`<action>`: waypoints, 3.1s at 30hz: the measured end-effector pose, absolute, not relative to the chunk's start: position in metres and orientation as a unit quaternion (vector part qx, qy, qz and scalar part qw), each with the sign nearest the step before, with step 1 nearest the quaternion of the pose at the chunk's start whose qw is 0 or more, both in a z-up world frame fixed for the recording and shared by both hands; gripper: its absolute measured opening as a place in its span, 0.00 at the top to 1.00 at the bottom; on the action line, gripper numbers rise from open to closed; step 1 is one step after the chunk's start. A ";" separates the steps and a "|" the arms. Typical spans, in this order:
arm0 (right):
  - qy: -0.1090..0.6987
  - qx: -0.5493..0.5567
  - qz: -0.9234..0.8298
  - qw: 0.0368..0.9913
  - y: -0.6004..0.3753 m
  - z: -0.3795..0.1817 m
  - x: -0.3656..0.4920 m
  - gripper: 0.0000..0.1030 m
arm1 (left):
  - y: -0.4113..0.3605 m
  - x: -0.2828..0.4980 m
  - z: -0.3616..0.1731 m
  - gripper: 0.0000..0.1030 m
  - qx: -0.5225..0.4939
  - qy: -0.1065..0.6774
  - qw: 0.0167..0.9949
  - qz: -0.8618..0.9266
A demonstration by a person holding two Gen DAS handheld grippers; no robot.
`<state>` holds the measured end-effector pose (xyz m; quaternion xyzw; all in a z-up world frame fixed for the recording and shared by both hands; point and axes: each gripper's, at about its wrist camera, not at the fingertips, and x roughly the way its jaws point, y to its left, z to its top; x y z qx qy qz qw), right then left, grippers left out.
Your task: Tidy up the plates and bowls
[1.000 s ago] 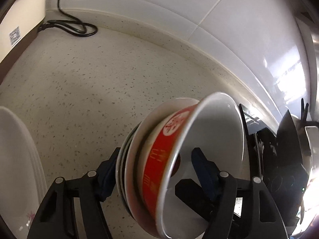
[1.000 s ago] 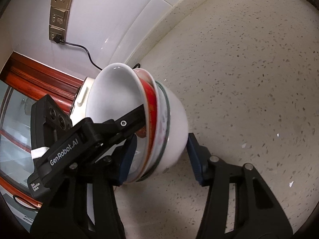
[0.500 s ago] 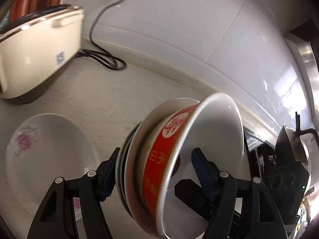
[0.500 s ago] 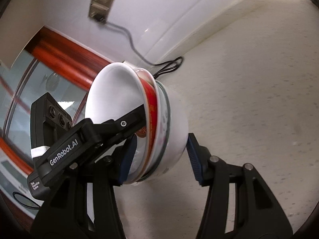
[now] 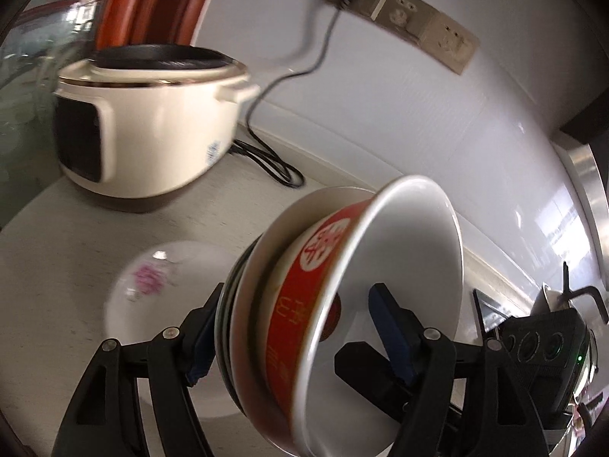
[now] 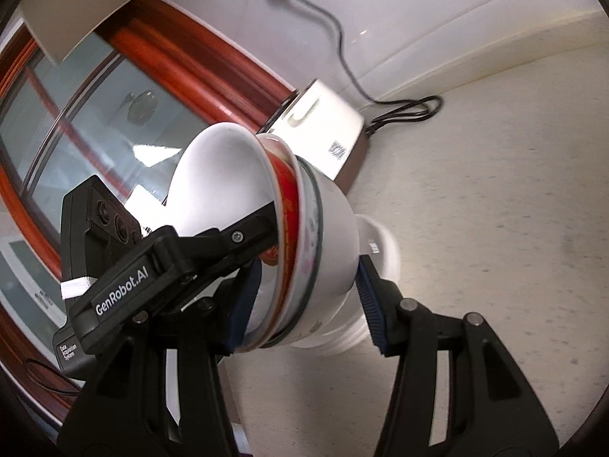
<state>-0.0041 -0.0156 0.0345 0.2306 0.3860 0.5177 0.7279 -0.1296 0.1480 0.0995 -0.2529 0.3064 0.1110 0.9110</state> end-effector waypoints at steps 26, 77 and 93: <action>0.455 0.171 0.509 0.711 0.046 0.009 -0.012 0.47 | 0.207 -0.157 0.065 0.29 -0.334 0.329 0.872 0.140; 0.202 0.061 0.360 0.909 -0.049 0.057 -0.159 0.06 | 0.169 -0.278 0.095 0.00 -0.162 0.197 0.947 0.193; 0.224 0.016 0.213 0.951 -0.075 0.030 -0.253 0.02 | 0.110 -0.355 0.044 0.00 -0.094 0.220 0.952 0.191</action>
